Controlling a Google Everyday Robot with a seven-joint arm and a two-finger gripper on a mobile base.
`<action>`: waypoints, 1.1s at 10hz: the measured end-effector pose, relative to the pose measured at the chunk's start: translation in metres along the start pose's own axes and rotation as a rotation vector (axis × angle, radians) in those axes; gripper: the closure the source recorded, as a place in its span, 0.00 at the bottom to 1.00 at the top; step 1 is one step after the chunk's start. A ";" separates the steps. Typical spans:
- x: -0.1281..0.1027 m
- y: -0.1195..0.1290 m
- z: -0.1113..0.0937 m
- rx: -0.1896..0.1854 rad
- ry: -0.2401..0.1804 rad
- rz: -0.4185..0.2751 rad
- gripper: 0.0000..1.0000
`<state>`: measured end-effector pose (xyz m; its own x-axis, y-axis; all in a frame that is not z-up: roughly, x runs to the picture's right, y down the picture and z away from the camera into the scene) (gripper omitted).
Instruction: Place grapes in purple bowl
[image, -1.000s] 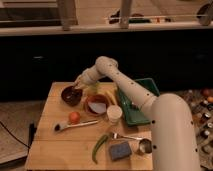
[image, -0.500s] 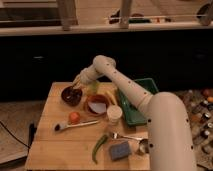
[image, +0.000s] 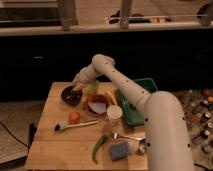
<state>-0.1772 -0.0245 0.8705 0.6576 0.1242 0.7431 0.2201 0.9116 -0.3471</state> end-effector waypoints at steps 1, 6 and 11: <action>0.001 -0.001 0.000 0.001 -0.002 0.001 0.20; 0.001 -0.002 -0.001 0.003 -0.019 -0.006 0.20; 0.000 -0.002 -0.006 0.022 -0.038 -0.026 0.20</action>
<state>-0.1729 -0.0290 0.8680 0.6242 0.1144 0.7729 0.2206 0.9231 -0.3149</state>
